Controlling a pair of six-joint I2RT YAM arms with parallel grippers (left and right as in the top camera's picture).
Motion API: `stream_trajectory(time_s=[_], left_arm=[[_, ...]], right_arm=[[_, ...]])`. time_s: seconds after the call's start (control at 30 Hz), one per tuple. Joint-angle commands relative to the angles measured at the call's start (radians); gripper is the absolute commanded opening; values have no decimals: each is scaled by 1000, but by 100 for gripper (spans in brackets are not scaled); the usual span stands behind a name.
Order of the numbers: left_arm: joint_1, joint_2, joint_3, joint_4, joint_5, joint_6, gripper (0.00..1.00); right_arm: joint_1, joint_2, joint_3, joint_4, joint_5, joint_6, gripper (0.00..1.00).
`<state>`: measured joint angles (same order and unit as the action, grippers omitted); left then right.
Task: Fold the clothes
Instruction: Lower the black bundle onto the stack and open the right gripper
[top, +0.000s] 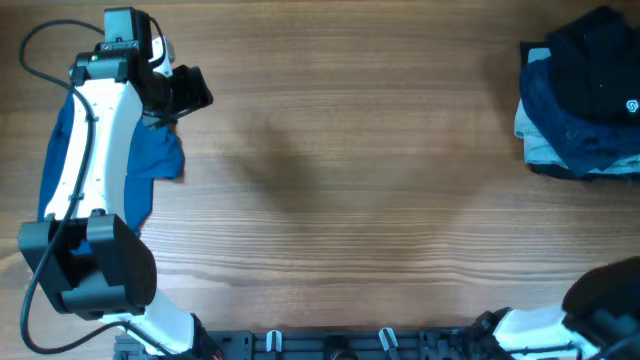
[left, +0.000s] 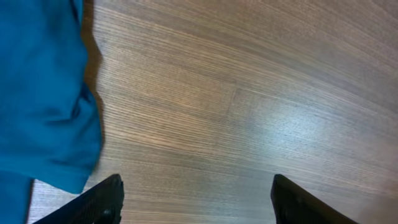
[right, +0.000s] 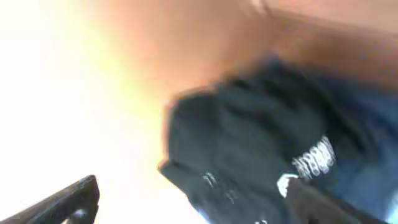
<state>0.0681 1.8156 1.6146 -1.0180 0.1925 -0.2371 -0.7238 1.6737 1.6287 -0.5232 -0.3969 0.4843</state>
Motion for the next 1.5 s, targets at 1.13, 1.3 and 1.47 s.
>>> stream_trajectory(time_s=[1.13, 1.3, 1.47], left_arm=[[-1, 5, -8, 7, 13, 20, 76], [-1, 5, -8, 8, 13, 20, 76], [-1, 5, -8, 8, 13, 20, 78]], right_arm=[[83, 640, 13, 345, 217, -580, 6], [83, 479, 14, 347, 216, -537, 24], [87, 307, 14, 345, 146, -503, 59]])
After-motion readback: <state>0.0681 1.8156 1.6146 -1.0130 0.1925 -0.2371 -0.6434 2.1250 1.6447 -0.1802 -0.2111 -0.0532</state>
